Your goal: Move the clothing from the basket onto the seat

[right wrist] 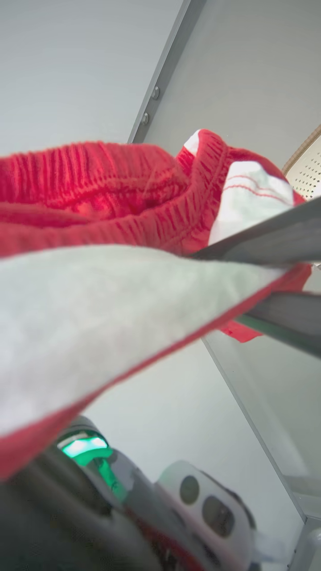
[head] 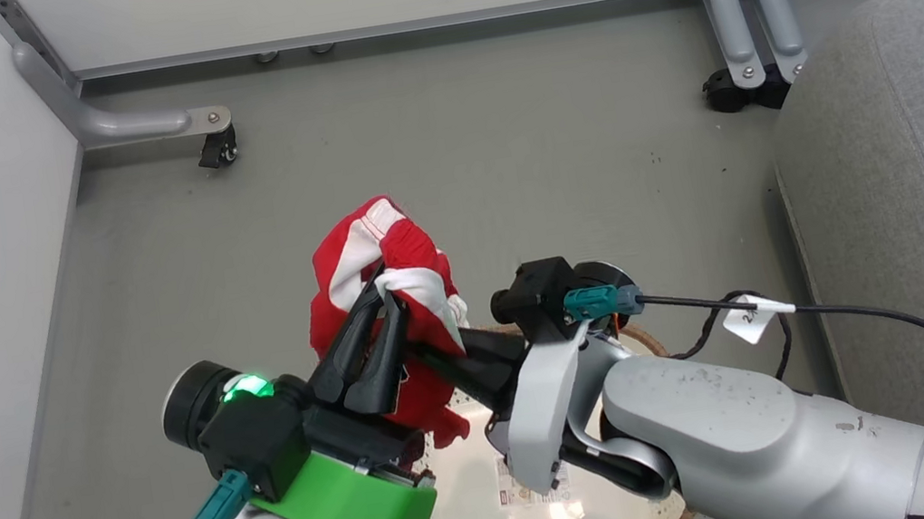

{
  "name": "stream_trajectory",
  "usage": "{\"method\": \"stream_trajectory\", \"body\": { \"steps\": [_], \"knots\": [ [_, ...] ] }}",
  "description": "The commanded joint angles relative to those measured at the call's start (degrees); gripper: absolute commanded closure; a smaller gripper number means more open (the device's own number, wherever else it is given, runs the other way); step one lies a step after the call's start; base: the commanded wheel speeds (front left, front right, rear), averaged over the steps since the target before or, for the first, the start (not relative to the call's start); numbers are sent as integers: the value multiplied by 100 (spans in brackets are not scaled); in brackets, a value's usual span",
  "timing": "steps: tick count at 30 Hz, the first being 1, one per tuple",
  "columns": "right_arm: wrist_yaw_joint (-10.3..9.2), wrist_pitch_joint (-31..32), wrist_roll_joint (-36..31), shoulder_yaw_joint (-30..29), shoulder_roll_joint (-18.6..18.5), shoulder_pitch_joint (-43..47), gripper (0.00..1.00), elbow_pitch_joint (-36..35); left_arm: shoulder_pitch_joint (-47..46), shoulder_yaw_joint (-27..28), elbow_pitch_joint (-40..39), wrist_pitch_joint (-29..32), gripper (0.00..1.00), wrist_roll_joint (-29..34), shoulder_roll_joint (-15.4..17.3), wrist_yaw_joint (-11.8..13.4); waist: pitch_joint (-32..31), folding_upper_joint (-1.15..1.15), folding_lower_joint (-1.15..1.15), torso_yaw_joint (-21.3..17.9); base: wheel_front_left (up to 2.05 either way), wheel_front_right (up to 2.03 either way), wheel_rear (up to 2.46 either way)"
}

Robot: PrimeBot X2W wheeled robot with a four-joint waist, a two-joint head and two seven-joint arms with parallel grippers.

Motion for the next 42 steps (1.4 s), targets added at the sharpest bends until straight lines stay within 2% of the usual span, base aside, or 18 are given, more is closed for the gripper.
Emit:
{"method": "stream_trajectory", "body": {
  "steps": [1, 2, 8, 13, 21, 30, 42],
  "knots": [
    [-1, -41, -73, -104, 34, 109, 100, 47, 38, 59, -16, -31, 28, 45, -12, 48, -7, 0, 0, -5, 0, 0, 0],
    [-2, -50, -107, -182, 48, 133, 100, 69, 48, 76, -25, -30, 0, 51, -16, 46, -9, 0, 0, -8, 0, 0, 0],
    [-1, -49, -622, -1126, 100, 455, 100, -59, 124, 260, -115, -24, 0, 166, -63, 142, -49, 0, 0, -15, 0, 0, 0],
    [-1, -49, -1196, -2054, 93, 890, 100, -161, 220, 376, -193, -17, 0, 250, -54, 127, -109, 0, 0, -15, 0, 0, 0],
    [-1, -49, -2006, -3308, 34, 1580, 100, -390, 353, -36, -64, 185, 0, 404, 231, 12, -221, 0, 0, -136, 0, 0, 0],
    [-2, -50, -2484, -4182, -27, 2163, 100, -590, 504, -680, 195, 443, 0, 386, 419, -62, -279, 0, 0, -528, 0, 0, 0],
    [-1, 109, -2825, -5038, 14, 2793, 100, -1059, 583, -846, 521, 472, 0, 310, 510, -16, -294, 0, 0, -1088, 0, 0, 0]
  ]
}}
